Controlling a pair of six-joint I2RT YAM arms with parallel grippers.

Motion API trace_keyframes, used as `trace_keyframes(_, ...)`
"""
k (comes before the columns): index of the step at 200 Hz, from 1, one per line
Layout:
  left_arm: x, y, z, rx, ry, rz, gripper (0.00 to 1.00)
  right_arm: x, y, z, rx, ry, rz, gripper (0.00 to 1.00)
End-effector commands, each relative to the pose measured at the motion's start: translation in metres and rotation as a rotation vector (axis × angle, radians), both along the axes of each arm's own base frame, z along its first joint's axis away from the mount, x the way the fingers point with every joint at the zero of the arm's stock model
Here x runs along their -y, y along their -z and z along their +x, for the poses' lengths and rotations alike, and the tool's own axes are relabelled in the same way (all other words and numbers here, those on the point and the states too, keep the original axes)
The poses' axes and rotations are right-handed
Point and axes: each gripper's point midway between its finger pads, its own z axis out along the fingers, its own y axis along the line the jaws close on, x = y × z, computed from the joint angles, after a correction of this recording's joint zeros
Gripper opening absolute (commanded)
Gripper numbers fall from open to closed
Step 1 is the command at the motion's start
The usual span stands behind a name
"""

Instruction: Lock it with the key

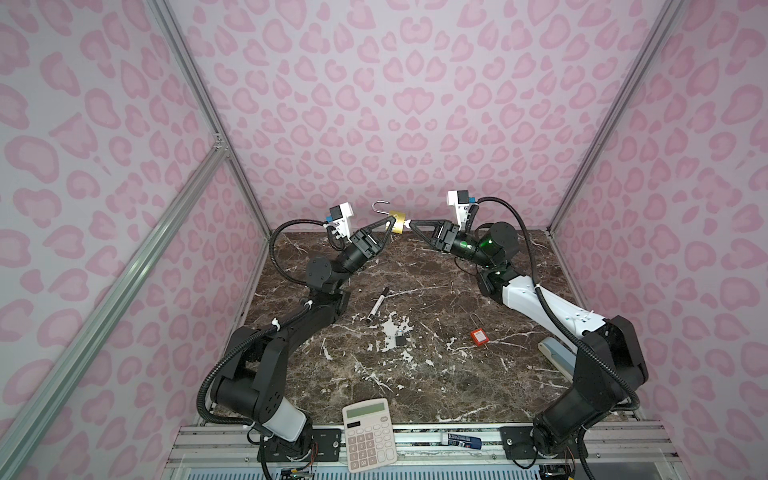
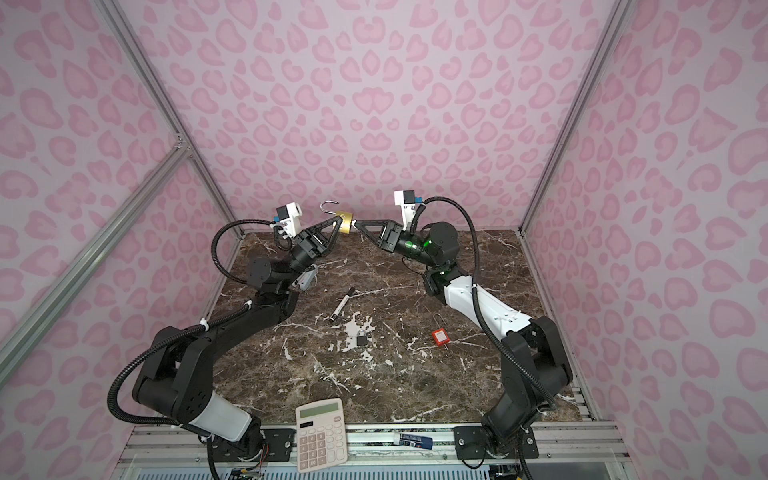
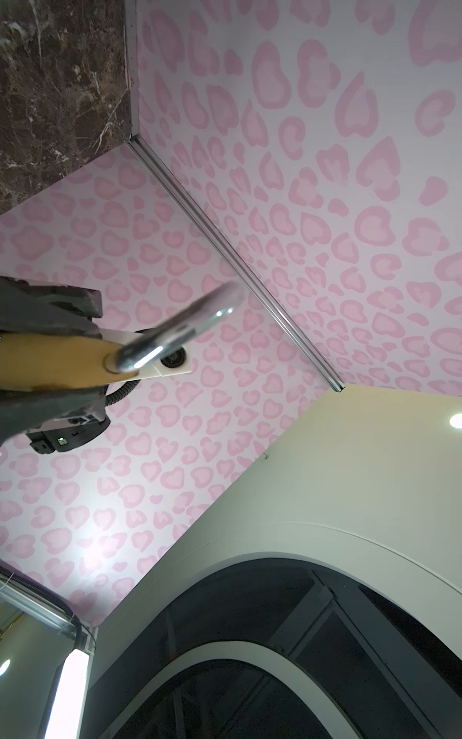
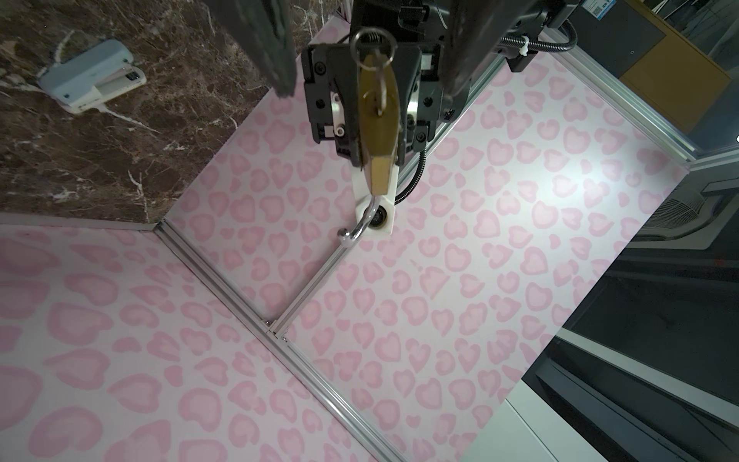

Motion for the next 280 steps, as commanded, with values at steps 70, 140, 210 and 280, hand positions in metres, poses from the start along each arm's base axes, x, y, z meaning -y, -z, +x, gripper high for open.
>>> trace_keyframes(70,-0.006,-0.019,-0.013,0.085,0.005,-0.049,0.03,-0.025,0.000,-0.002,0.018,-0.031,-0.042,0.41)
trace_keyframes(140,-0.004,-0.012,-0.011,0.072,0.002,-0.024,0.03,-0.028,0.001,-0.003,0.022,-0.036,-0.054,0.27)
trace_keyframes(210,-0.004,-0.011,-0.013,0.074,0.001,-0.018,0.03,-0.028,-0.010,-0.005,0.025,-0.073,0.008,0.23)
trace_keyframes(280,-0.006,-0.002,-0.008,0.047,-0.022,0.005,0.44,-0.026,-0.008,-0.006,0.038,-0.059,-0.024,0.00)
